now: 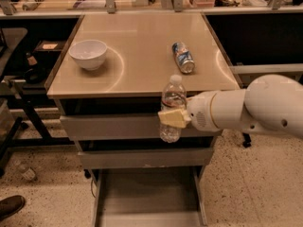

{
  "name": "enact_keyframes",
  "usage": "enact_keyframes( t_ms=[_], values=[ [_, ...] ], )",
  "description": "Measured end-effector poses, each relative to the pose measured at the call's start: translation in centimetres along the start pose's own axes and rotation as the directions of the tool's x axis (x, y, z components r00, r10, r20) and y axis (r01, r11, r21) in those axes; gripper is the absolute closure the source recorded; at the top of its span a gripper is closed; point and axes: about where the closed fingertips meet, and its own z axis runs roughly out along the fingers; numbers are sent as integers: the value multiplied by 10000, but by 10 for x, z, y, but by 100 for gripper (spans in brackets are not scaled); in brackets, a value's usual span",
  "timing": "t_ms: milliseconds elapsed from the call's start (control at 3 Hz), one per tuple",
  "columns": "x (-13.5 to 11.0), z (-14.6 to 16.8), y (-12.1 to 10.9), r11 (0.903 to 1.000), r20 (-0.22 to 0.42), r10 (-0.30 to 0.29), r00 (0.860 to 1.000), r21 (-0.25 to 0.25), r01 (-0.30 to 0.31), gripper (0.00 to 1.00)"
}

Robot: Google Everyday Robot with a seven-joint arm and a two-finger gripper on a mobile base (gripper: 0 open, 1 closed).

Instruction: Place water bottle into bottom drawer

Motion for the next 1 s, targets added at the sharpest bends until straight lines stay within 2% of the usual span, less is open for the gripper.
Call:
enact_keyframes(
  t_ms=[333,667,1000],
  values=[
    [36,8,3,9981,-99,609,9981,-43,-609,100],
    [78,28,17,9911,-668,1219,9903,-449,-1250,100],
    [78,28,17,9911,-668,1219,9903,-449,-1250,100]
  ],
)
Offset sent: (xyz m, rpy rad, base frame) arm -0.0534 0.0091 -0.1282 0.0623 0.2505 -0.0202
